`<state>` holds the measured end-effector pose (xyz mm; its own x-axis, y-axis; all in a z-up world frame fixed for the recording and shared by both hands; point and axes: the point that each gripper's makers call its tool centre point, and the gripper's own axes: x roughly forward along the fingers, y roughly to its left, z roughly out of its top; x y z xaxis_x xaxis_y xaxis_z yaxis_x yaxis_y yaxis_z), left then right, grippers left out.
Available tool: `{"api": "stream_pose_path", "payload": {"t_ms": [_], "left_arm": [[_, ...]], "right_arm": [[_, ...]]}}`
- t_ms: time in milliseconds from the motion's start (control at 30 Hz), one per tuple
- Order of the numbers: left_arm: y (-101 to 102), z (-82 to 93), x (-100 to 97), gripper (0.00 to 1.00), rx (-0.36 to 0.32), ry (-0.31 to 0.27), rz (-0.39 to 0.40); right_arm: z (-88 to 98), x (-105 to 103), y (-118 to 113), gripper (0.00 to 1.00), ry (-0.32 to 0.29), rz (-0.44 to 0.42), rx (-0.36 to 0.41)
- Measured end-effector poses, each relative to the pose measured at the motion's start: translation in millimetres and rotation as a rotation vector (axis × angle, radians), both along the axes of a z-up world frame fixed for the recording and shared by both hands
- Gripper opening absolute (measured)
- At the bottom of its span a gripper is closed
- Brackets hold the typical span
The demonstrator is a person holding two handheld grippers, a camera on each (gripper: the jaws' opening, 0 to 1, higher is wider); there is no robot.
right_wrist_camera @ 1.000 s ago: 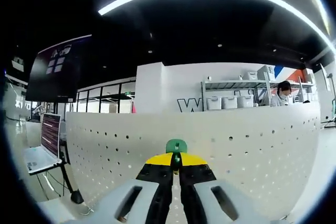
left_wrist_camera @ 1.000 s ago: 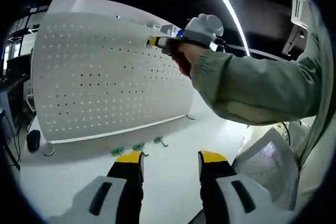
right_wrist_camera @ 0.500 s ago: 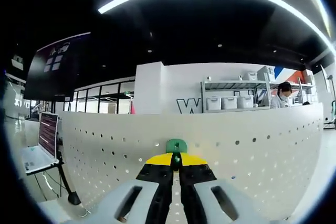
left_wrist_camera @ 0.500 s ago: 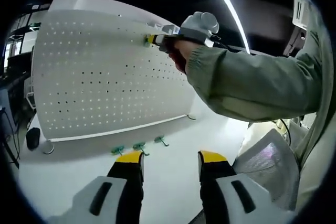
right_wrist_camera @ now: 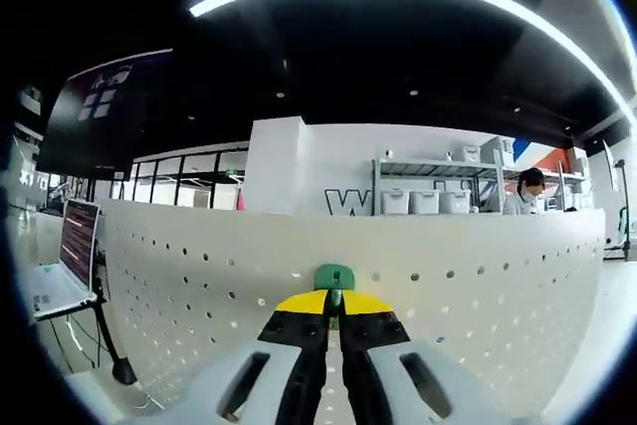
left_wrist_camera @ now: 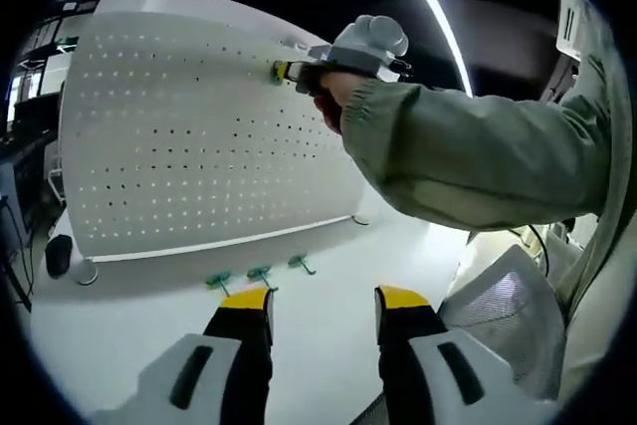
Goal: Insert the hook assembly into the mounting plate slot until the hook locks in place.
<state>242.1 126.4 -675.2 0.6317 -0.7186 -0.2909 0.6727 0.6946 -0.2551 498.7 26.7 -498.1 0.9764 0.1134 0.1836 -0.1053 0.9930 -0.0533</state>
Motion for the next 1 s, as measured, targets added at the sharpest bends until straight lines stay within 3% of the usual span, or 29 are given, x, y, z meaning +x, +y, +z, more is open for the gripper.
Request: {"api": "stream_pose_path", "payload": {"t_ms": [667,1000], "left_arm": [[0.9,0.5,0.7,0.42,-0.005,0.001,0.002],[3.0,-0.9,0.2,0.42,-0.002,0.005,0.005]], "right_arm": [[0.5,-1.4,-1.1,0.0,-0.041,-0.029,-0.032],[1.1,-1.7,-0.7,0.0,-0.056,-0.027,-0.012]]}}
